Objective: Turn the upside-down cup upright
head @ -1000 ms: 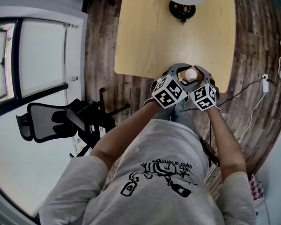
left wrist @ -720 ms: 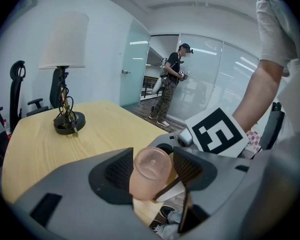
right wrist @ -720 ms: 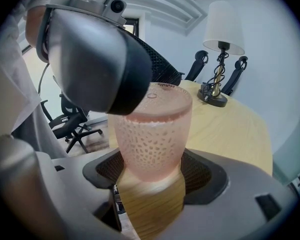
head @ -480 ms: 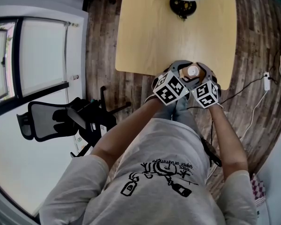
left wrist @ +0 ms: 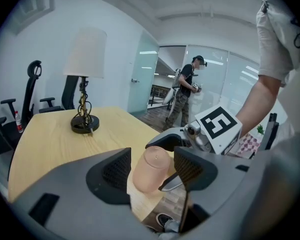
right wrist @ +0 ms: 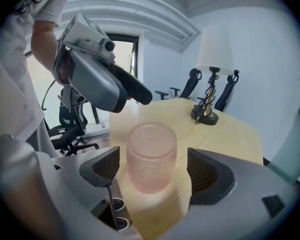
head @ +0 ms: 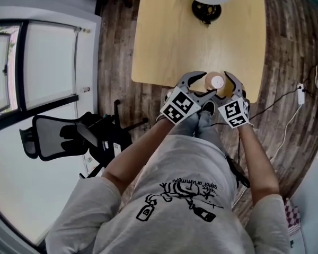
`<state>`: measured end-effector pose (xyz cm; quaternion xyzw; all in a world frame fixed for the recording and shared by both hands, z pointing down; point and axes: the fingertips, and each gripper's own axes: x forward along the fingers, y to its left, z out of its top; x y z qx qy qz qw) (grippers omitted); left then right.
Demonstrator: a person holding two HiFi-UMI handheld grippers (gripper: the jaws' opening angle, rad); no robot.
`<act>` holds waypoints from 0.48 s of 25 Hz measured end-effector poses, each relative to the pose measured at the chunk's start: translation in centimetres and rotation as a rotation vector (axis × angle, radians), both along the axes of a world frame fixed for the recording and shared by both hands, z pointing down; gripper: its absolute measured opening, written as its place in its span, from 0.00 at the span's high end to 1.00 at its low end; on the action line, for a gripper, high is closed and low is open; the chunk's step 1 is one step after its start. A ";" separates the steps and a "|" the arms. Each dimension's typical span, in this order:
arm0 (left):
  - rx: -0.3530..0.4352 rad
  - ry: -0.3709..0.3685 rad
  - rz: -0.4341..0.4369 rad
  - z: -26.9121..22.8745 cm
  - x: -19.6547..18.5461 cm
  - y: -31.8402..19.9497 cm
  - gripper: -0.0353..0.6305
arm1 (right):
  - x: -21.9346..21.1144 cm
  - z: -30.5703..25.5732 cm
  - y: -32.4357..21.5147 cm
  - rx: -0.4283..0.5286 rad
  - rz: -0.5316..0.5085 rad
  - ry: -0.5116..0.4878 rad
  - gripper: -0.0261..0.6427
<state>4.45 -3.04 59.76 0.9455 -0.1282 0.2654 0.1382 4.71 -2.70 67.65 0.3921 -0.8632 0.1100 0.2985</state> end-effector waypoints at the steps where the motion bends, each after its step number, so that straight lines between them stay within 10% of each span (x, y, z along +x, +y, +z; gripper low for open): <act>1: -0.001 0.029 -0.022 -0.8 -0.5 -0.1 0.56 | 0.1 -1.1 0.0 0.016 0.007 -0.017 0.38; 12: 0.024 0.347 -0.217 -14.7 -4.4 -1.0 0.76 | 2.8 -19.7 1.3 0.121 0.245 -0.380 0.44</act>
